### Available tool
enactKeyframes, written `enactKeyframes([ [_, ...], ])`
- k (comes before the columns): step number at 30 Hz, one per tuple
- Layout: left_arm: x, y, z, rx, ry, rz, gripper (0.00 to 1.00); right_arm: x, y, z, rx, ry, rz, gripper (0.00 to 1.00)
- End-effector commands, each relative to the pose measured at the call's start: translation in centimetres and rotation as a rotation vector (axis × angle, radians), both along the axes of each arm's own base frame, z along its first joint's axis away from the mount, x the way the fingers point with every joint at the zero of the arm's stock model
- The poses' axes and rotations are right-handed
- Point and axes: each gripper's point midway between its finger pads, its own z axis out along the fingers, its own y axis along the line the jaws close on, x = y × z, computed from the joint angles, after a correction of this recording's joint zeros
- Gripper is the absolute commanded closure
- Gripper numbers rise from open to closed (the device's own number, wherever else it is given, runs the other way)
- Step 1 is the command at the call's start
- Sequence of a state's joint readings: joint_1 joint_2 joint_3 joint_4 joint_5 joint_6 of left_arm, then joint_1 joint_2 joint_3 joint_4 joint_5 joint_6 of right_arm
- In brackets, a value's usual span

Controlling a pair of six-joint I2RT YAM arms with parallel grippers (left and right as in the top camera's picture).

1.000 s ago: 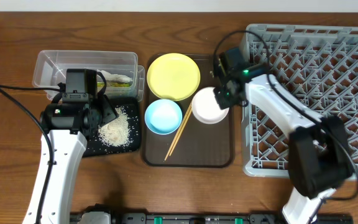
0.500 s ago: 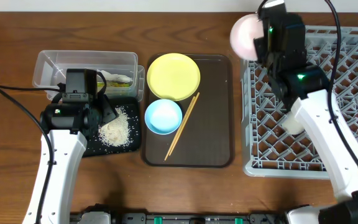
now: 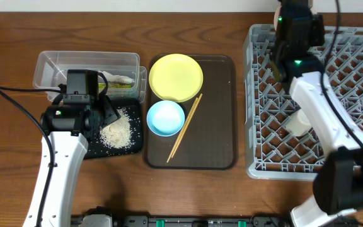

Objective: Sort waste into correct bins and load items into the dishwasher rack
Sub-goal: 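Set the pink bowl upright at the rack's back-left corner, release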

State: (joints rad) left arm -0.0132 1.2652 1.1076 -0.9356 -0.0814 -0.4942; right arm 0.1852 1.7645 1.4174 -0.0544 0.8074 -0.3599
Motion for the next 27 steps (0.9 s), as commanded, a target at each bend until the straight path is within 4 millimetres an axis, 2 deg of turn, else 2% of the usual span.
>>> enactKeyframes([
  [1,0.1,0.2,0.4,0.004,-0.01,0.008,0.3,0.0,-1.8,-2.7,-0.087,0.059,-0.132,0.99],
  [7,0.1,0.2,0.4,0.004,-0.009,0.008,0.3,0.3,-1.9,-6.8,-0.152,0.138,-0.198,0.99],
  [11,0.0,0.2,0.4,0.004,-0.009,0.007,0.31,0.4,-0.8,-8.8,-0.164,0.183,-0.177,0.99],
  [18,0.0,0.2,0.3,0.004,-0.005,0.007,0.3,0.6,1.6,-9.3,-0.157,0.179,-0.134,0.99],
  [27,0.0,0.2,0.3,0.004,-0.005,0.007,0.31,-0.4,2.5,-10.7,-0.134,0.221,-0.129,0.99],
])
